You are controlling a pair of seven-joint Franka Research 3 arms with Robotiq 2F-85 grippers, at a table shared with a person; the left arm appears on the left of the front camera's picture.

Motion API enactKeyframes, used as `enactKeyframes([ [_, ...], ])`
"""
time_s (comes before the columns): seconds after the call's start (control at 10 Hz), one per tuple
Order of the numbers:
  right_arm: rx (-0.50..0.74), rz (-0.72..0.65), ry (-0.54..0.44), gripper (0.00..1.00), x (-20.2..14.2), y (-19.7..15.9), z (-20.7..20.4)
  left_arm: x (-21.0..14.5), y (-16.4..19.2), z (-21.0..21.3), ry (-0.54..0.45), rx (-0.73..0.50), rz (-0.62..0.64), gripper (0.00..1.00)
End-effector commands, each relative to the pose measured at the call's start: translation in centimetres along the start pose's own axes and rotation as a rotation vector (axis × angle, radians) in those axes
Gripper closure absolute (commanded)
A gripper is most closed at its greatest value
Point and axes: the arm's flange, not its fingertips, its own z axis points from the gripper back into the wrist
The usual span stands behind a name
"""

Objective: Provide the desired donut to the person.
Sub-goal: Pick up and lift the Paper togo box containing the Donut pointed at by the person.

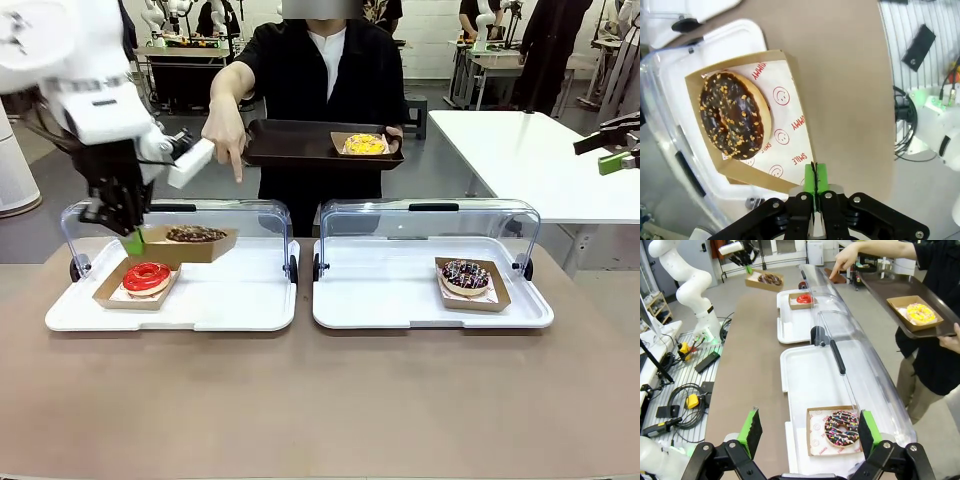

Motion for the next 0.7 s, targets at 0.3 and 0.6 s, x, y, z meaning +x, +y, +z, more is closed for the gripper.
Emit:
enactKeyframes([
  [0.3,-0.003,0.003,-0.009,0.00,0.2,0.0,-0.1,-1.3,-0.4,10.1,-0.040,0.160,0.080,1.00],
  [0.6,-0.003,0.003,-0.009,0.00,0.2,0.0,-0.1,-2.5,3.0,10.9,-0.063,0.167,0.104,1.00],
])
